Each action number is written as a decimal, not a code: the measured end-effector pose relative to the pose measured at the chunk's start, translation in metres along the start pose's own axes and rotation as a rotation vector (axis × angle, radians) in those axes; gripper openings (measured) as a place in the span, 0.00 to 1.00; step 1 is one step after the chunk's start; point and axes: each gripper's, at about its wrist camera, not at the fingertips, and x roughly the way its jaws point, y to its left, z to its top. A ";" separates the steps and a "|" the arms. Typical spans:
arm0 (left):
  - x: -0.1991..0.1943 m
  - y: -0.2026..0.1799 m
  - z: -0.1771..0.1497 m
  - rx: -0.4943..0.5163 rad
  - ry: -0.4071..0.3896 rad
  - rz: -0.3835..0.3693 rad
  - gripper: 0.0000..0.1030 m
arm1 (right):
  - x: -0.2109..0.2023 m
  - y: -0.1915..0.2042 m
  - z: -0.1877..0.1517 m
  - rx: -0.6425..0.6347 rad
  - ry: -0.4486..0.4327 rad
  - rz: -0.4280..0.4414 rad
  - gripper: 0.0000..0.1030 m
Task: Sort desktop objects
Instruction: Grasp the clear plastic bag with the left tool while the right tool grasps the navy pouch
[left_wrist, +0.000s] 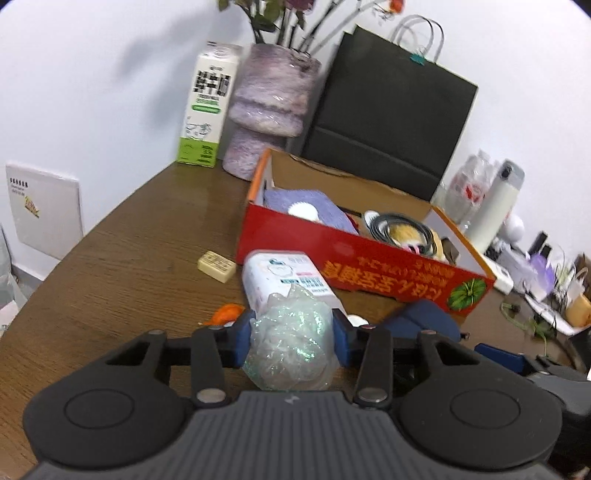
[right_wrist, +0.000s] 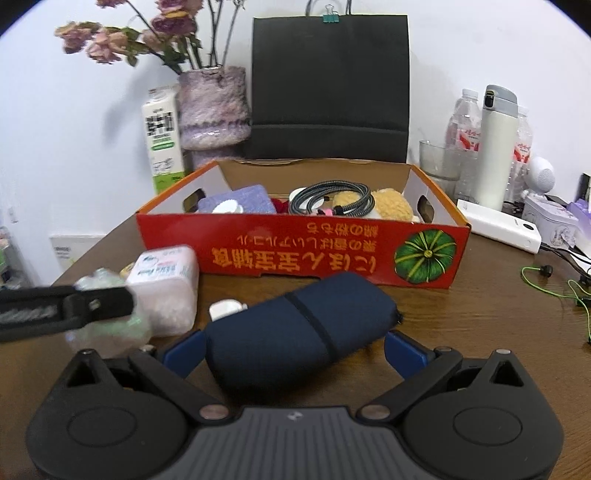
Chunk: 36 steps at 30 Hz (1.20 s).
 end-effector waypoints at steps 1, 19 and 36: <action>-0.001 0.002 0.001 -0.009 -0.004 0.000 0.43 | 0.004 0.003 0.004 0.012 0.000 -0.013 1.00; 0.002 0.011 0.000 -0.035 0.008 0.012 0.45 | 0.013 -0.040 -0.006 0.074 0.154 0.040 0.98; 0.005 0.001 -0.005 0.014 0.010 0.002 0.45 | 0.035 -0.022 -0.002 -0.005 0.102 -0.041 0.75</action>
